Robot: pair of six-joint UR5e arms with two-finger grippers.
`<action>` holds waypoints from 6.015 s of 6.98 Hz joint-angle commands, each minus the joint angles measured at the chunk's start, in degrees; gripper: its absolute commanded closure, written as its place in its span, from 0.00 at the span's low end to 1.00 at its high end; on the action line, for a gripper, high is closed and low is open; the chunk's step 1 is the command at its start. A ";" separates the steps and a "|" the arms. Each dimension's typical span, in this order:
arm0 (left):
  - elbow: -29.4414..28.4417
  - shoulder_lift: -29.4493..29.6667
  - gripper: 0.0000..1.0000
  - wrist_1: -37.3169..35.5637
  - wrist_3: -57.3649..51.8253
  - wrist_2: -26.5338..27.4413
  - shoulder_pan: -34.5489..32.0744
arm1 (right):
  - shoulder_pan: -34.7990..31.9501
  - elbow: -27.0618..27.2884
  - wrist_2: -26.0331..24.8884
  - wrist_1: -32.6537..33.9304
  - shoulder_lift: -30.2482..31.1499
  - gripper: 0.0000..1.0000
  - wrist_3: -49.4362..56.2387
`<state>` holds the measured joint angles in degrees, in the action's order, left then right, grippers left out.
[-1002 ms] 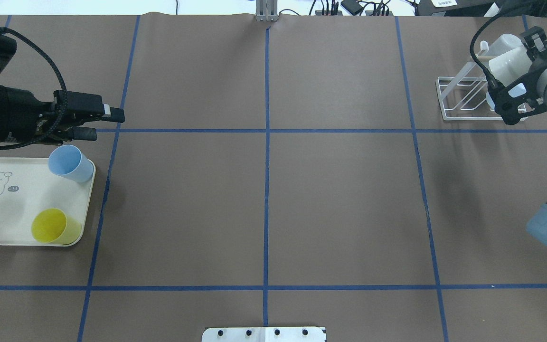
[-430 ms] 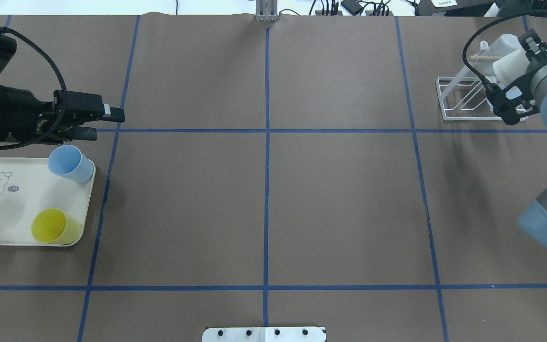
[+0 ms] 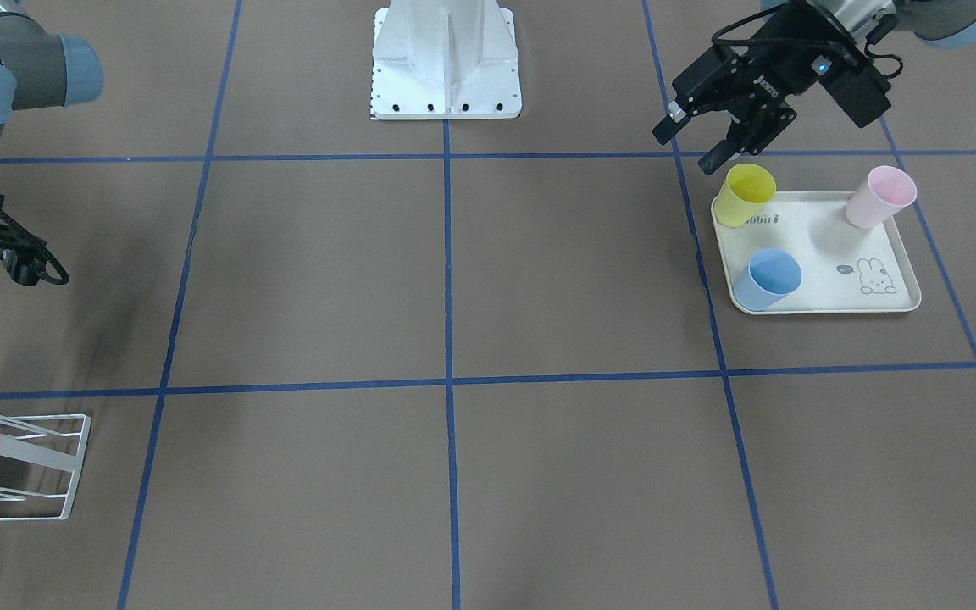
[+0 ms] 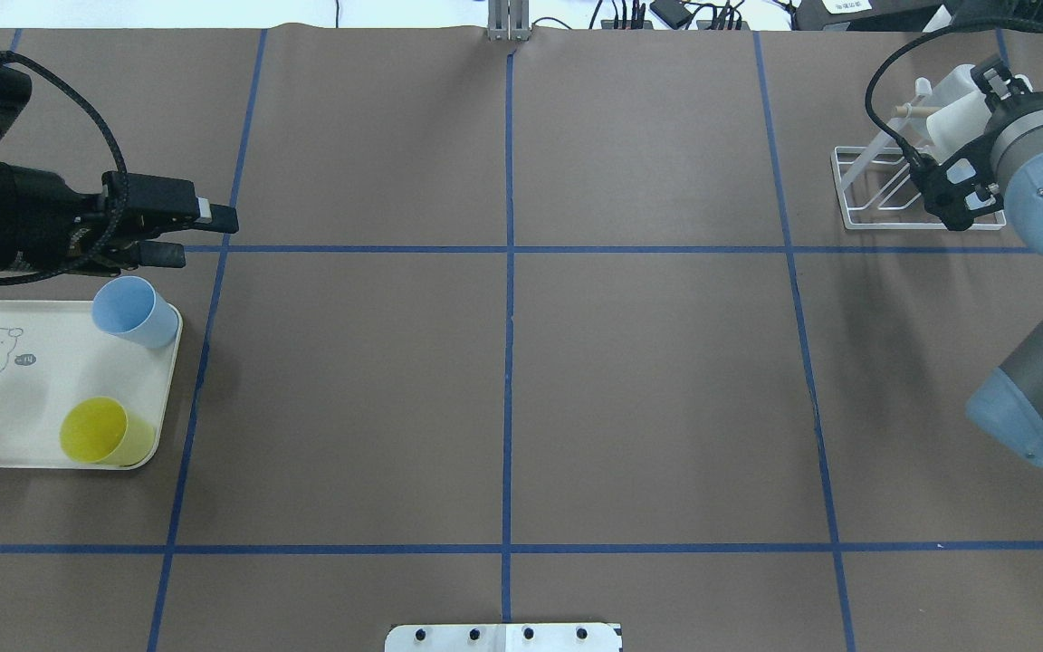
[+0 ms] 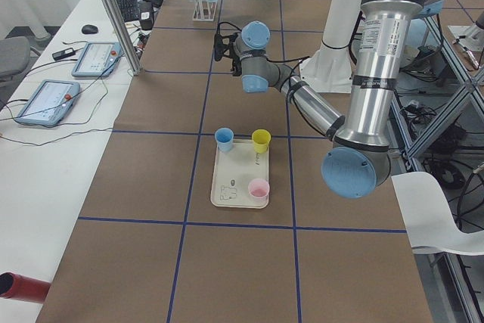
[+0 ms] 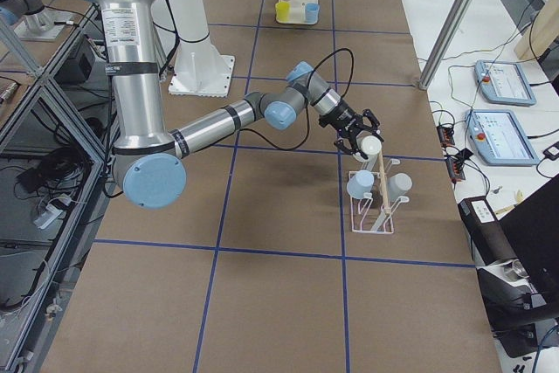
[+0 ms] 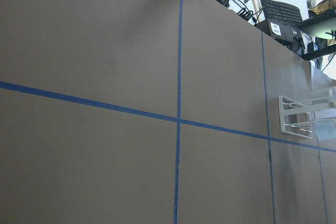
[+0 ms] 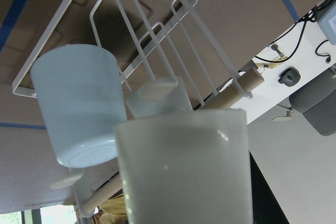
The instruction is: Transfer IKEA cup to right arm and place on rack
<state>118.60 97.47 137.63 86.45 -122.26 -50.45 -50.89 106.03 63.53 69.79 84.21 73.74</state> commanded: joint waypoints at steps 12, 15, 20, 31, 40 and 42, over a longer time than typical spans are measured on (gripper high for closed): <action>0.14 -0.70 0.00 0.35 0.29 0.00 0.09 | 4.48 -5.57 -5.34 -0.18 -0.27 0.51 -0.97; 0.14 -0.62 0.00 0.35 0.29 0.00 0.17 | 4.57 -5.57 -5.78 -0.18 -0.71 0.19 -1.14; 1.19 -3.23 0.00 0.35 -1.28 0.00 -0.26 | 4.57 -1.47 -2.91 0.08 -4.49 0.02 -6.11; -10.83 -12.04 0.00 0.62 -30.03 12.83 -1.95 | 14.14 9.98 21.03 -10.73 -7.74 0.00 -93.34; -18.40 -12.92 0.79 6.15 -30.12 21.97 5.98 | 14.94 9.46 20.94 -10.73 -7.65 0.00 -93.25; -18.31 -12.92 1.00 6.15 -30.29 21.97 5.98 | 15.12 9.46 20.94 -10.73 -7.65 0.00 -93.25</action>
<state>100.25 84.55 143.78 56.25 -100.30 -44.51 -35.85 115.49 84.47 59.06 76.55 -19.51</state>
